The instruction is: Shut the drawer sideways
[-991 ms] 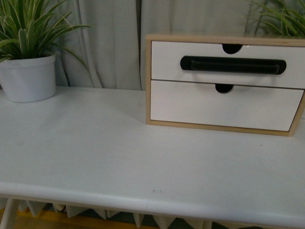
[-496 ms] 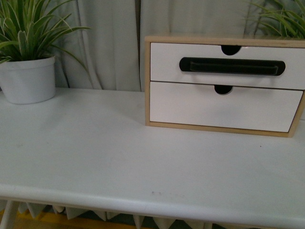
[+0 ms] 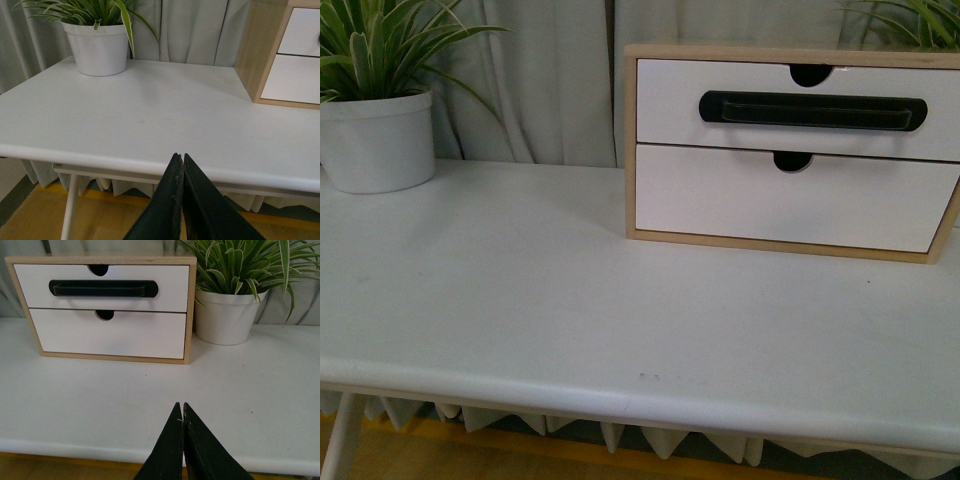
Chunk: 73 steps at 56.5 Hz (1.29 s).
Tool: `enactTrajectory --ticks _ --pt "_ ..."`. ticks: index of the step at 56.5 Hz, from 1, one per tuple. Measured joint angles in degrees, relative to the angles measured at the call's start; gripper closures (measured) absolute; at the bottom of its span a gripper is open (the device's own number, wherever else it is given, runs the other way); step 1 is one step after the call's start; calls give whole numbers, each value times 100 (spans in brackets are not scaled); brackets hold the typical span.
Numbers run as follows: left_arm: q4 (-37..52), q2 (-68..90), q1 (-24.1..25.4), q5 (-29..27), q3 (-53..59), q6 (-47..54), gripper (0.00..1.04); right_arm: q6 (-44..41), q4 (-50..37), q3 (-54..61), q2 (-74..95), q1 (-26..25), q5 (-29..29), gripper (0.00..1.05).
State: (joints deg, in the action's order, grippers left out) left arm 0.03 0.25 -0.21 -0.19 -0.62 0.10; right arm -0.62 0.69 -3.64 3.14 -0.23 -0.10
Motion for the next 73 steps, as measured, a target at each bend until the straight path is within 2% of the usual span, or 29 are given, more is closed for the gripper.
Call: enactTrajectory --ticks 33,35,37,45,61,64,73 --pt "0 -2 0 2 0 0 101 0 -48 323 -291 2 2 104" --pt "0 -2 0 2 0 -15 97 -4 -48 323 -291 2 2 103" --pt "0 -2 0 2 0 -15 89 0 -48 323 -291 0 2 98" --pt "0 -2 0 2 0 -17 54 0 -48 323 -293 2 2 63" --pt "0 -2 0 2 0 -15 6 0 -48 323 -293 2 2 15" --pt "0 -2 0 2 0 -15 6 9 -48 323 -293 2 4 7" --pt "0 -2 0 2 0 -17 6 7 -48 323 -293 2 2 9"
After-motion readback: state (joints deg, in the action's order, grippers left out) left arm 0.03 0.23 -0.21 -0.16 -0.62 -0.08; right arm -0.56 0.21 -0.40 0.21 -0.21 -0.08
